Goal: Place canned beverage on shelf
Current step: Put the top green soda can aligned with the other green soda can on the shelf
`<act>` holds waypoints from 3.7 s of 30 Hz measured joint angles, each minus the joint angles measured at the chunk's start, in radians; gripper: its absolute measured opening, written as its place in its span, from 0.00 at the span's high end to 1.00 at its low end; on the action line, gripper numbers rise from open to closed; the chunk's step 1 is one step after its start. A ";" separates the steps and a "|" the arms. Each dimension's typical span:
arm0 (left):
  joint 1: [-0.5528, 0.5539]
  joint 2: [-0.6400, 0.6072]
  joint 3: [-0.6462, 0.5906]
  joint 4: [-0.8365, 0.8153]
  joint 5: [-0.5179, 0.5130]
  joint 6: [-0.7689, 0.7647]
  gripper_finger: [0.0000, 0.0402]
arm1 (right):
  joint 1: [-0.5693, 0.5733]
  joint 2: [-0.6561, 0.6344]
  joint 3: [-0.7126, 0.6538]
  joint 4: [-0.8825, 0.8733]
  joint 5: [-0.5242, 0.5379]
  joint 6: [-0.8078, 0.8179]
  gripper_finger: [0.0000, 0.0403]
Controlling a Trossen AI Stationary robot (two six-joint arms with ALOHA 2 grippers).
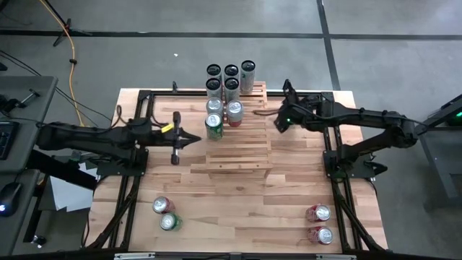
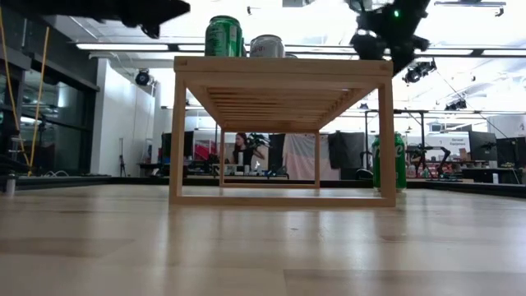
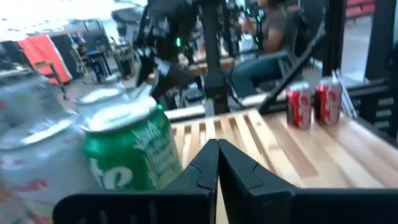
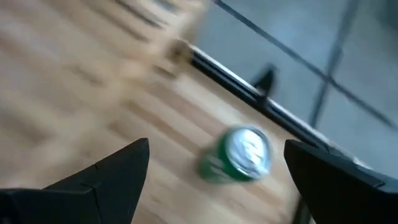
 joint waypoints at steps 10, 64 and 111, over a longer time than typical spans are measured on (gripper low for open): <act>-0.027 -0.059 0.000 -0.012 -0.023 -0.040 1.00 | -0.217 0.000 -0.148 0.081 -0.024 0.151 0.11; -0.026 -0.061 0.000 -0.055 -0.099 -0.013 1.00 | -0.282 0.001 -0.651 0.745 0.010 0.244 0.24; -0.025 -0.061 0.000 -0.056 -0.100 -0.017 1.00 | -0.262 -0.151 -0.656 0.667 -0.348 0.018 0.21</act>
